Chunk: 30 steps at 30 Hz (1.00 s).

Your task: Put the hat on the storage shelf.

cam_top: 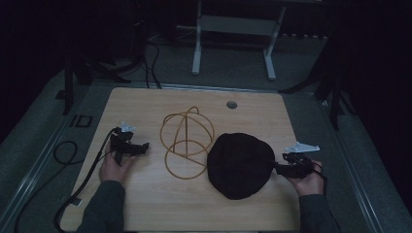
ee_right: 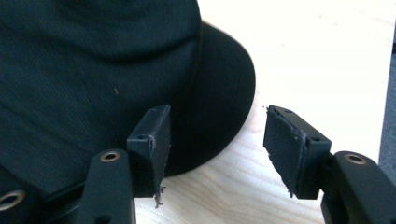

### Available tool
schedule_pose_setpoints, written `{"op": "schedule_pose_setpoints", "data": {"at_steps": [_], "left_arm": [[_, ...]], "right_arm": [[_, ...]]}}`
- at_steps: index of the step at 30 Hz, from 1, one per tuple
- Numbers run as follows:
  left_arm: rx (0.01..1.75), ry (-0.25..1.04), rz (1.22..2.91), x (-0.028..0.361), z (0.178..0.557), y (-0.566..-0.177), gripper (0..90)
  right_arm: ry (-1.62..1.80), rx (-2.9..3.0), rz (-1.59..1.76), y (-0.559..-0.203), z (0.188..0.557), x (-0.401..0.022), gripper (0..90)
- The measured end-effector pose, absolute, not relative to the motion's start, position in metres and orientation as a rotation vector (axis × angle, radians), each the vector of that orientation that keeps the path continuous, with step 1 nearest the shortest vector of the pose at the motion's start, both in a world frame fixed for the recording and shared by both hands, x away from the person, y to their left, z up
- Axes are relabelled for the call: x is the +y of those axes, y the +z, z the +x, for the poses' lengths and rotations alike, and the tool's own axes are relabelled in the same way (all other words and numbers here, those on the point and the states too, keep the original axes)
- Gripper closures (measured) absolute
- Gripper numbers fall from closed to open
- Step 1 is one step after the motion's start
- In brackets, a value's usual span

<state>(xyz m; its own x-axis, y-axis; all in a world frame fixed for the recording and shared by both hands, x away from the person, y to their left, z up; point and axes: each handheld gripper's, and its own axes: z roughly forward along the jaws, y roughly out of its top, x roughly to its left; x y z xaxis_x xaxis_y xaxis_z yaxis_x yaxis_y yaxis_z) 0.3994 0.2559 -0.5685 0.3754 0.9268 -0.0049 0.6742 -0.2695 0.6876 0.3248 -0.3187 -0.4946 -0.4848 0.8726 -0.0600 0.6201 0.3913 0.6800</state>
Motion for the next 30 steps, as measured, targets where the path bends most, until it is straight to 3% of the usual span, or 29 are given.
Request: {"op": "schedule_pose_setpoints", "data": {"at_steps": [16,26,30], "left_arm": [[1.375,0.542,2.036,0.256,0.399,-0.568,2.2],[1.375,0.541,2.036,0.256,0.399,-0.568,2.2],[1.374,0.542,2.036,0.256,0.399,-0.568,2.2]], "right_arm": [[0.778,2.381,1.268,-0.482,0.367,-0.279,31.4],[0.682,2.442,1.311,-0.49,0.393,-0.267,40.1],[0.638,2.471,1.35,-0.495,0.402,-0.264,48.9]]}}
